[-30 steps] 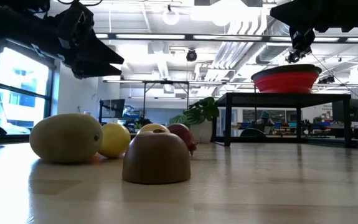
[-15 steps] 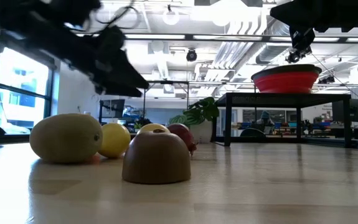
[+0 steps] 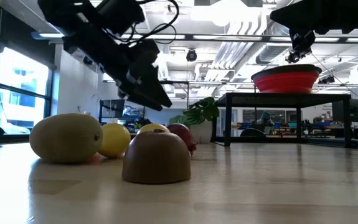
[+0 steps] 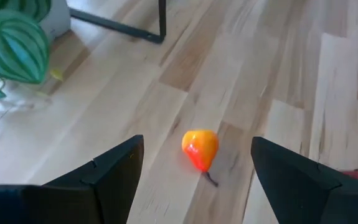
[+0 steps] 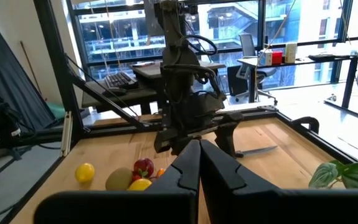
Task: Pick & Place Fruit
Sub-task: Put the orange pear into the red strainer bowl
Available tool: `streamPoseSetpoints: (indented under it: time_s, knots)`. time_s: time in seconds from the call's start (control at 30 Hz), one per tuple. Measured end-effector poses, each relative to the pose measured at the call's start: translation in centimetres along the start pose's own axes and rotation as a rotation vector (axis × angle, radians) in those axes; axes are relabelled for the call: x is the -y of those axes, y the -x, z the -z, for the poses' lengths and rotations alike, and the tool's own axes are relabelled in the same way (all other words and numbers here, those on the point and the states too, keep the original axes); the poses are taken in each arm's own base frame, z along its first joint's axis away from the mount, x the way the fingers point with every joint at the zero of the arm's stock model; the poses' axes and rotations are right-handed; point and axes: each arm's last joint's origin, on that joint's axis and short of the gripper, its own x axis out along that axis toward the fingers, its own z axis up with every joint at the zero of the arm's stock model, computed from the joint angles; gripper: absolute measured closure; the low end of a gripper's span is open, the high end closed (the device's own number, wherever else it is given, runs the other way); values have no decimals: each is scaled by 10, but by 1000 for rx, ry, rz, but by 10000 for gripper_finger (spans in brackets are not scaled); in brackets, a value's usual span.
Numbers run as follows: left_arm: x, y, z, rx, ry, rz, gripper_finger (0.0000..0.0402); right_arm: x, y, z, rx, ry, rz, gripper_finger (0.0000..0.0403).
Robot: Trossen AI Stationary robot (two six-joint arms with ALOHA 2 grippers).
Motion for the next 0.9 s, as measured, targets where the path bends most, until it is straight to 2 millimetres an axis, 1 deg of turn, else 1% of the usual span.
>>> streamPoseSetpoints:
  time_s: [0.27,0.47,0.63,0.9]
  knots:
    - [3,-13,6,-30,-46,-8,110,0,0,3,-27,7,3,401]
    - [5,-24,7,21,-65,-1,110,0,0,3,-30,8,3,401]
    - [0,-32,10,18,-69,-21,110,0,0,3,-30,8,3,401]
    - [-8,-34,9,10,-53,-37,110,0,0,3,-31,8,3,401]
